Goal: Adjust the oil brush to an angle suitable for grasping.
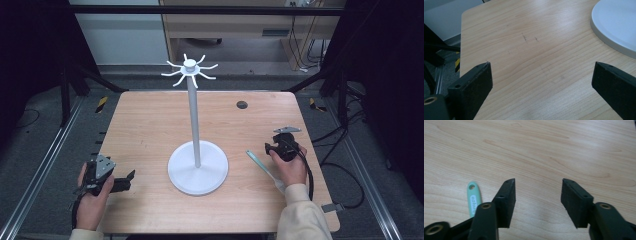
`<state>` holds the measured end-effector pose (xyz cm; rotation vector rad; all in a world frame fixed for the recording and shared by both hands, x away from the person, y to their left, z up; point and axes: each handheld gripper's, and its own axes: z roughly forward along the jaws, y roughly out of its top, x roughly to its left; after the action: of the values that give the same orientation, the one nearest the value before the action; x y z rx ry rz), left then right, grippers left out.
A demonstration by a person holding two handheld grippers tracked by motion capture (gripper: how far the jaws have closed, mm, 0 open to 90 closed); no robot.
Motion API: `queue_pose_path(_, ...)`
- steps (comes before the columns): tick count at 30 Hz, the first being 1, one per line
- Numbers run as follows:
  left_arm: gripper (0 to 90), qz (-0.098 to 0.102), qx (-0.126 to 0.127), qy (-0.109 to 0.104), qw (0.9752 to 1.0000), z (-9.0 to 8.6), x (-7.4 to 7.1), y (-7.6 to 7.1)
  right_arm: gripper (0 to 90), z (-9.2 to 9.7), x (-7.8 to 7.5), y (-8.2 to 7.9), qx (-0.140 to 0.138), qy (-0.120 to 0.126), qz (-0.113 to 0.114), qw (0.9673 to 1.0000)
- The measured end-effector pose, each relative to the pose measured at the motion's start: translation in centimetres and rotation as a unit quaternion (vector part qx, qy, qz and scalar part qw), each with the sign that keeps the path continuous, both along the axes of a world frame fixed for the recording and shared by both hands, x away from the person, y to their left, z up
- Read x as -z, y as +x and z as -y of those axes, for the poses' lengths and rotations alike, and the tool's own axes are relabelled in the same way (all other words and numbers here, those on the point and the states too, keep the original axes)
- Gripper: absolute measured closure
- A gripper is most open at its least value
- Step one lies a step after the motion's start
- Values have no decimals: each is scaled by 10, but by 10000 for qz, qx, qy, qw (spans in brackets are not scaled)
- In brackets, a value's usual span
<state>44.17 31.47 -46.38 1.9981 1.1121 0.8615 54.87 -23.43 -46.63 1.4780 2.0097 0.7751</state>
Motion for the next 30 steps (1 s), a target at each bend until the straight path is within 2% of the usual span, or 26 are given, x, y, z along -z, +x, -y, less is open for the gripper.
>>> queue_pose_path(1,27,-33,25,-4,10000,0,1,0,548,-2,-1,-1,-89,-15,-16,10000)
queue_pose_path(2,27,-33,25,-4,10000,0,1,0,548,-2,-1,-1,-89,-15,-16,10000)
queue_pose_path(4,27,-68,66,37,9999,1,1,0,661,-5,-3,-3,-269,-70,-118,9995)
queue_pose_path(6,27,-16,92,19,10000,2,0,-1,727,-6,-3,-3,-395,-38,-147,9991)
queue_pose_path(10,27,-2,164,41,9999,6,1,-1,850,-12,-2,-4,-645,76,-275,9975)
queue_pose_path(12,27,-21,190,68,9998,7,1,0,869,-13,-1,-5,-715,73,-290,9970)
queue_pose_path(13,27,-19,224,106,9997,8,2,0,900,-15,0,-5,-817,99,-381,9959)
queue_pose_path(16,27,-13,233,128,9996,10,1,-1,900,-16,4,-3,-895,207,-514,9944)
queue_pose_path(19,27,4,233,159,9996,11,1,-2,900,-19,7,-2,-951,332,-549,9934)
queue_pose_path(30,27,-48,228,151,9996,12,2,-2,900,-32,15,0,-1078,149,-750,9912)
